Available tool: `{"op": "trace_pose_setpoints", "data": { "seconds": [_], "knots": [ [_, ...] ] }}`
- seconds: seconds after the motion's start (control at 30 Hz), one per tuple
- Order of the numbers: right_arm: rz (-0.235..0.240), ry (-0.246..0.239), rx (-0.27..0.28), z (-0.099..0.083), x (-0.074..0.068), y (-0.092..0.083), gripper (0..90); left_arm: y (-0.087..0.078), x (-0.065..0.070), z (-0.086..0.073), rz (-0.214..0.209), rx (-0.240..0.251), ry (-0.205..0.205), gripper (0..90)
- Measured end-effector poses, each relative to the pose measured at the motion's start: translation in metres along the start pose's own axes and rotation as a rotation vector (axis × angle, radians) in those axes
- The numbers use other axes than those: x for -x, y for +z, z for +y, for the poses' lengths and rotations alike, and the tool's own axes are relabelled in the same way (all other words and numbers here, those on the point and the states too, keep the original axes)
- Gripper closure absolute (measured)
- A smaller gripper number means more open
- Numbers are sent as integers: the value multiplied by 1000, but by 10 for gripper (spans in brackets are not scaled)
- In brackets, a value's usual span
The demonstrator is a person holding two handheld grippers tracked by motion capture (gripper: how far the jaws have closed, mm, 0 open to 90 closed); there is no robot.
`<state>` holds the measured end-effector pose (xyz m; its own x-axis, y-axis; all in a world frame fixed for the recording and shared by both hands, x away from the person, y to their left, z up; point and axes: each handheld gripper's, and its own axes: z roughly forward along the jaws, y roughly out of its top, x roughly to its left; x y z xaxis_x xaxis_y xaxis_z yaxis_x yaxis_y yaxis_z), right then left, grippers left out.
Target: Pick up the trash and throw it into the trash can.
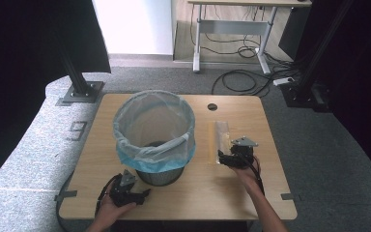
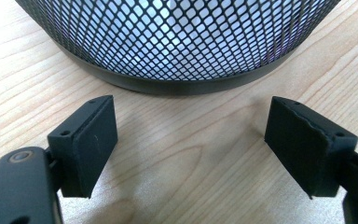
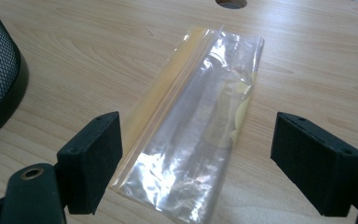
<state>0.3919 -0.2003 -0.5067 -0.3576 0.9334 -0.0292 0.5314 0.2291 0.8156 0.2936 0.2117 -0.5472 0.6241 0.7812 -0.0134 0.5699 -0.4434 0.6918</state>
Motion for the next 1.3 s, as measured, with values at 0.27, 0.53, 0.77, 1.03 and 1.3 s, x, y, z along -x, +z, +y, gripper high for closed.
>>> {"op": "trace_pose_setpoints", "data": {
  "seconds": [0.27,0.53,0.77,1.03,1.3],
  "knots": [
    [17,4,-2,6,-5,6,156,0,0,0,0,0,0,169],
    [0,14,-11,11,-5,14,127,0,0,0,0,0,0,169],
    [-2,13,-26,14,-10,25,122,0,0,0,0,0,0,169],
    [-15,2,-77,13,-17,45,101,0,0,0,0,0,0,169],
    [-43,-28,-153,4,-24,67,61,0,0,0,0,0,0,169]
  ]
}}
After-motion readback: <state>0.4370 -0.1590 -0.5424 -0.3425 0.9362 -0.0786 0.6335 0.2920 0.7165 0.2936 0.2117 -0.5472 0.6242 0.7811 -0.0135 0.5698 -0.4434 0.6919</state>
